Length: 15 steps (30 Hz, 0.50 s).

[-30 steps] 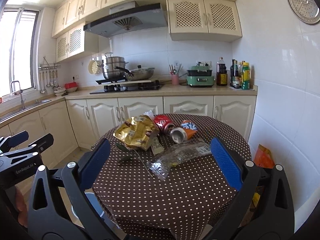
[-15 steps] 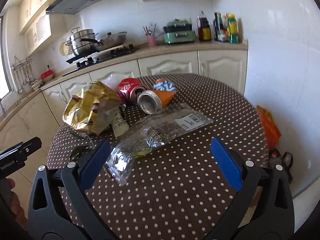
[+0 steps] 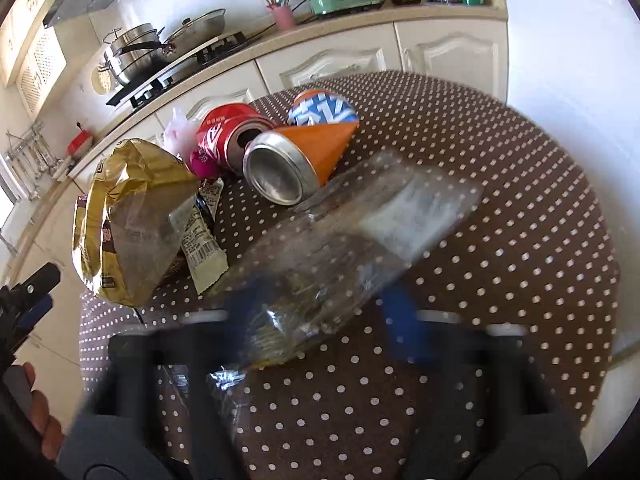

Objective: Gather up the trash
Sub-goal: 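Grasp the clear plastic wrapper with the right tool while the left tool reaches toward the gold bag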

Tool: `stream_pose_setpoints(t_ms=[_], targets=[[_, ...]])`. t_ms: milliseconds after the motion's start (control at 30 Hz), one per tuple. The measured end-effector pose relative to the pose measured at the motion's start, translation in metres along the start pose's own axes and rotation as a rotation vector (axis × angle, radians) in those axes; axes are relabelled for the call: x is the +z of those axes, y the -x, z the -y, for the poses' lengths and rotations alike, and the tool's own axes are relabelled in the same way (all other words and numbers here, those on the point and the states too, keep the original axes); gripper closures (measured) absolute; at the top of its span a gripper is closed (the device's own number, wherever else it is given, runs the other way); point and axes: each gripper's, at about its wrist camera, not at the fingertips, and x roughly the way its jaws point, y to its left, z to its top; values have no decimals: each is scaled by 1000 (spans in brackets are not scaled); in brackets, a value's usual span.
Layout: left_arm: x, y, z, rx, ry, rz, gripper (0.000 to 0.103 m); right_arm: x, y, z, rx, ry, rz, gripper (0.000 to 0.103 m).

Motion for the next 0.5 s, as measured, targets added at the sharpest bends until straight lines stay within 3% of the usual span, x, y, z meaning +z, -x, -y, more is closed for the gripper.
stream_pose_setpoints(t_ms=[100,200,367,500], targets=[[5,-8,1,-41,5,-10,16,-2,13,3,27,-2,52,76],[7,-16,3,-75,12,-15,16,-4,29,5,15,8,122,90],[12,-31,6,-133,38,-19,16,3,58,5,4,20,253,94],[18,-51,5,-179,82,-57,16,11,63,0,23,30,284,95]])
